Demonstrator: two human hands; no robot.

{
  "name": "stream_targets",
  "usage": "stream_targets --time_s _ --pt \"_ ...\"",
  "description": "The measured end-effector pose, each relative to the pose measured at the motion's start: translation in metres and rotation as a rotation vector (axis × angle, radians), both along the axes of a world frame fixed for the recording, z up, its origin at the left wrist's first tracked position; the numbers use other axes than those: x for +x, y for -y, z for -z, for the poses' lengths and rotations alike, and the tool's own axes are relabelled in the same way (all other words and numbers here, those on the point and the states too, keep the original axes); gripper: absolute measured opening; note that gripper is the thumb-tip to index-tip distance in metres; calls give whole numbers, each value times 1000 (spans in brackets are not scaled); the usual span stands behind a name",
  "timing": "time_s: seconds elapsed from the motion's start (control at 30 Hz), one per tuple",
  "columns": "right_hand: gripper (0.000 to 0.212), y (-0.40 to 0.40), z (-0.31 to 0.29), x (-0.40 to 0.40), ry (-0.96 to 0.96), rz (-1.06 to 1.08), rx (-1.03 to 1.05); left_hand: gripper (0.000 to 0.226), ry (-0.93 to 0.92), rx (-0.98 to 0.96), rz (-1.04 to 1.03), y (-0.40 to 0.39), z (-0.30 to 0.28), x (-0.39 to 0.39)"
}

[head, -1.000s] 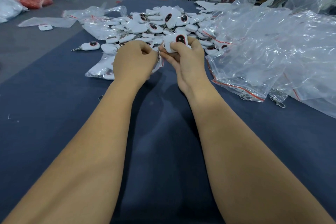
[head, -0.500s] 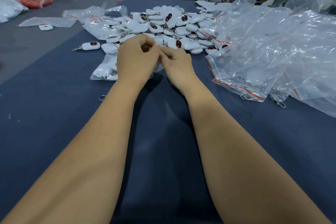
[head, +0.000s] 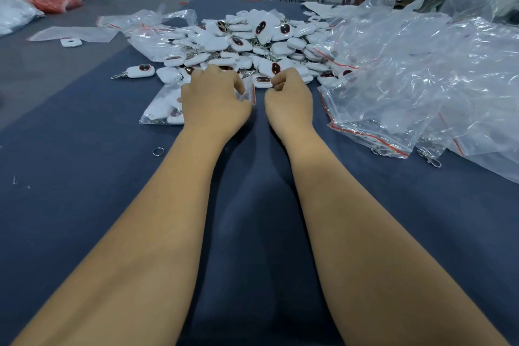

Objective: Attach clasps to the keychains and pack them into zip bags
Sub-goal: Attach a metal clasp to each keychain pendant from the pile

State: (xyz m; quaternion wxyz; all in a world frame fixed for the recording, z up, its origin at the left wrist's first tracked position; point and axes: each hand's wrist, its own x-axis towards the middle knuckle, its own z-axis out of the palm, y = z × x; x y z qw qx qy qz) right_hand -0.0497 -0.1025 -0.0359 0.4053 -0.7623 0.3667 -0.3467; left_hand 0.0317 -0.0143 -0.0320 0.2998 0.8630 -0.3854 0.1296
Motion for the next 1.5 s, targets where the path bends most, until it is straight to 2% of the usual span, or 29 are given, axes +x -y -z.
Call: stream_targets --time_s 0.17,0.33,0.4,0.47,0.53,0.6,0.73,0.83,0.93,1.0,1.1,1.2,1.37,1.5 --pt "54 5 3 8 -291 -67 -143 23 43 64 -189 -6 -1 9" --pt "59 5 5 14 -524 -114 -272 38 -32 22 -346 -15 -3 19" --pt "59 6 5 16 -586 -135 -295 47 -42 -115 -320 -14 -4 15" --pt "59 6 5 16 -623 -153 -310 49 -95 -424 -141 -11 -7 4" --pt "60 5 6 17 -669 -164 -337 43 -295 -790 117 -6 -12 -10" --pt "62 4 8 17 -692 -158 -385 35 -582 -992 271 0 -18 -20" --pt "52 1 8 16 -464 -51 -385 19 -1178 -1009 346 11 -16 -22" --pt "64 2 6 14 -465 -42 -312 11 -1352 -985 277 12 -11 -14" --pt "63 1 8 15 -657 -107 -325 23 -1348 -993 212 12 -10 -8" --pt "54 1 9 17 -674 -104 -372 36 -1345 -1006 191 11 -8 -6" --pt "31 3 5 15 -455 -4 -307 34 -1333 -984 179 10 -7 -5" --pt "17 5 4 12 -389 39 -245 22 -1325 -930 182 12 -7 -4" --pt "35 4 6 10 -167 -32 -136 9 -1237 -854 196 16 -4 -3" --pt "31 1 4 5 85 -86 37 35 -1080 -765 256 17 1 1"
